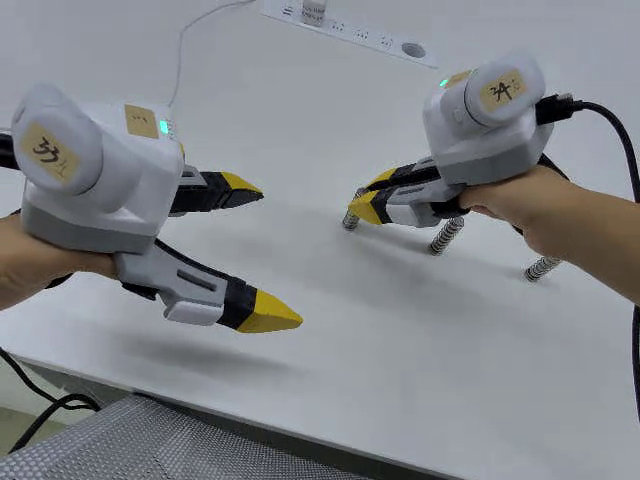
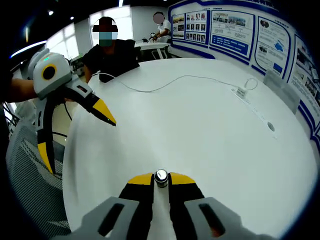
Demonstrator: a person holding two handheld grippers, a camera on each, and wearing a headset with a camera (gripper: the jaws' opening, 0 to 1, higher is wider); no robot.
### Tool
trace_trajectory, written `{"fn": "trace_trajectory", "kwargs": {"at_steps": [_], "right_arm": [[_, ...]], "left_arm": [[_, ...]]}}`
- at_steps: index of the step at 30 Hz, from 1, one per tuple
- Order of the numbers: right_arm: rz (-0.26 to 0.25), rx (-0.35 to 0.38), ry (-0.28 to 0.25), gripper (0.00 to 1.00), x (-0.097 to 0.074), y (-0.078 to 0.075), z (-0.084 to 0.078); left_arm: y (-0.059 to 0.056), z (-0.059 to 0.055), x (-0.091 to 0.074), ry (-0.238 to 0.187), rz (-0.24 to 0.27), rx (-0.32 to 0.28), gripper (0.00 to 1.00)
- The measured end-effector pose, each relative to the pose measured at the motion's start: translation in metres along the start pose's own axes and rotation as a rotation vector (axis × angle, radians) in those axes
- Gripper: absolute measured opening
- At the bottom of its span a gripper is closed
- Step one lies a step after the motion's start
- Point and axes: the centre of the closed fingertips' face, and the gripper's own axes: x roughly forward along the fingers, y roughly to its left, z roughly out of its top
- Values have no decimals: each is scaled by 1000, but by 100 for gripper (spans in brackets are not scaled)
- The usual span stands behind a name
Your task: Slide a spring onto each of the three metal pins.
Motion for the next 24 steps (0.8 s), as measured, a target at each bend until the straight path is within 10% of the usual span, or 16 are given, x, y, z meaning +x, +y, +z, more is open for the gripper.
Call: {"fn": "trace_trajectory", "kwargs": {"at_steps": [18,24], "right_arm": [[-41,-12,-61,20,-35,-6,8],[-67,83,-234,23,-70,-6,19]], "left_arm": [[3,6,-3,17,41,4,87],[15,16,-9,-6,112,-12,93]]}}
